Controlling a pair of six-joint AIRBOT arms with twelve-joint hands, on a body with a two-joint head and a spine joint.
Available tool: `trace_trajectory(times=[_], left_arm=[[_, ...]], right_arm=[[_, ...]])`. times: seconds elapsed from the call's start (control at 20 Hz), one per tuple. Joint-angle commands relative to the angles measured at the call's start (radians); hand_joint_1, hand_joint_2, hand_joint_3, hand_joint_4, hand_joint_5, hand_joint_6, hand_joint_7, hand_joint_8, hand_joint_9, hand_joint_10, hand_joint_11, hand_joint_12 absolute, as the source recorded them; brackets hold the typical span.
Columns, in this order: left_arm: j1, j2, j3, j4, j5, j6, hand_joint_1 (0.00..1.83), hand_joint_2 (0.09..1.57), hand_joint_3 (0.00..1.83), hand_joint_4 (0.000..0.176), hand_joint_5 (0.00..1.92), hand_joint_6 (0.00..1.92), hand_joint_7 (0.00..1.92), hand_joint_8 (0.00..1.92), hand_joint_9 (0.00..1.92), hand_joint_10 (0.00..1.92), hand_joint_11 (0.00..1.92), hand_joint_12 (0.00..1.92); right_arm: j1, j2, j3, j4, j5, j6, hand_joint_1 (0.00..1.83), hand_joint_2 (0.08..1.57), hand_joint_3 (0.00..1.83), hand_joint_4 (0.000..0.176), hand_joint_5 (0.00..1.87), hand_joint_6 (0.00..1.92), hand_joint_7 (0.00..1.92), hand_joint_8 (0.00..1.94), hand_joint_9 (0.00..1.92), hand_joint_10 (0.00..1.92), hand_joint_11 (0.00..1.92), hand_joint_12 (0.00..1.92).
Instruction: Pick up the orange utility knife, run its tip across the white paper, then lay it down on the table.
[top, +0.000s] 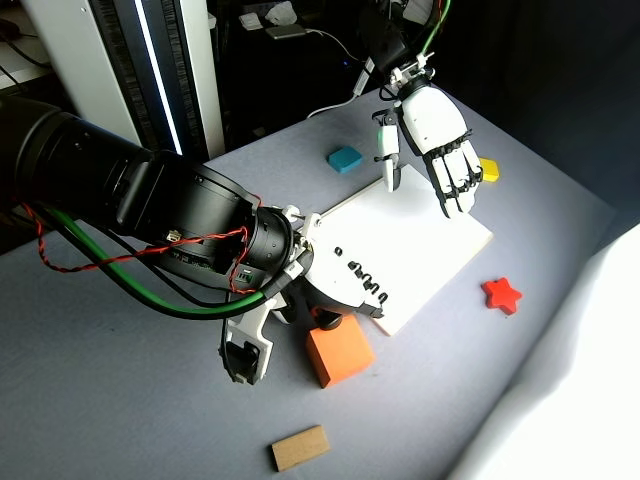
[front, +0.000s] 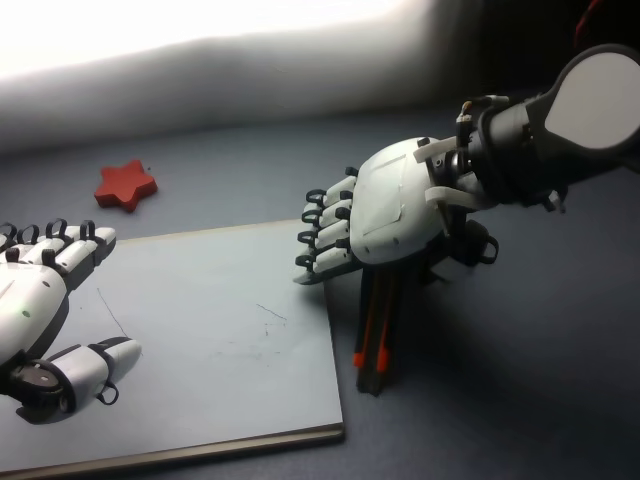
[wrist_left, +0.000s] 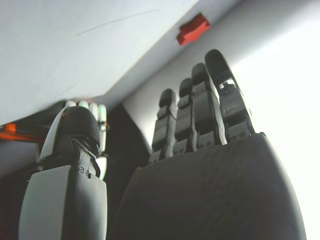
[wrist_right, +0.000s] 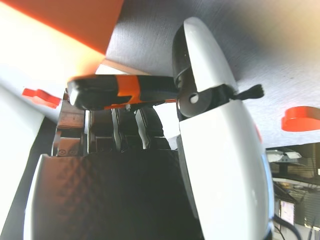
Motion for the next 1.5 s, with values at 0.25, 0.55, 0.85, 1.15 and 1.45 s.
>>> trace_trajectory(times=[0.25, 0.55, 0.85, 1.15, 1.45], left_arm=[[-0.003, 0.001, 0.005, 0.043, -0.103, -0.005, 0.38, 1.3, 0.0, 0.036, 0.11, 0.0, 0.12, 0.01, 0.19, 0.0, 0.0, 0.86], [-0.002, 0.001, 0.005, 0.043, -0.103, -0.005, 0.36, 1.31, 0.0, 0.034, 0.1, 0.0, 0.16, 0.01, 0.22, 0.01, 0.0, 0.92], [-0.002, 0.001, 0.006, 0.043, -0.103, -0.005, 0.36, 1.31, 0.0, 0.037, 0.08, 0.0, 0.15, 0.0, 0.22, 0.01, 0.0, 0.93], [0.001, 0.001, 0.006, 0.043, -0.103, -0.006, 0.37, 1.3, 0.0, 0.044, 0.07, 0.0, 0.15, 0.0, 0.23, 0.01, 0.0, 0.93], [0.001, 0.001, 0.006, 0.043, -0.104, -0.006, 0.36, 1.31, 0.0, 0.035, 0.08, 0.0, 0.16, 0.0, 0.25, 0.01, 0.0, 0.96]], right_arm=[[-0.026, 0.024, -0.031, 0.024, -0.087, 0.0, 1.17, 1.18, 0.03, 0.0, 0.0, 0.0, 0.0, 0.0, 0.0, 0.0, 0.0, 0.0], [-0.03, 0.027, -0.033, 0.024, -0.092, 0.0, 1.14, 1.23, 0.05, 0.0, 0.02, 0.01, 0.02, 0.01, 0.04, 0.02, 0.0, 0.0], [-0.034, 0.03, -0.043, 0.024, -0.098, -0.006, 1.08, 1.35, 0.01, 0.0, 0.42, 1.49, 0.56, 1.43, 0.3, 1.32, 0.0, 1.79], [-0.038, 0.034, -0.05, 0.024, -0.117, -0.007, 1.64, 1.32, 0.0, 0.15, 1.42, 1.92, 1.69, 1.94, 1.73, 1.92, 1.69, 1.92], [-0.017, 0.039, -0.05, 0.023, -0.119, -0.008, 1.59, 1.3, 0.0, 0.176, 1.47, 1.92, 1.66, 1.94, 1.75, 1.92, 1.87, 1.92]])
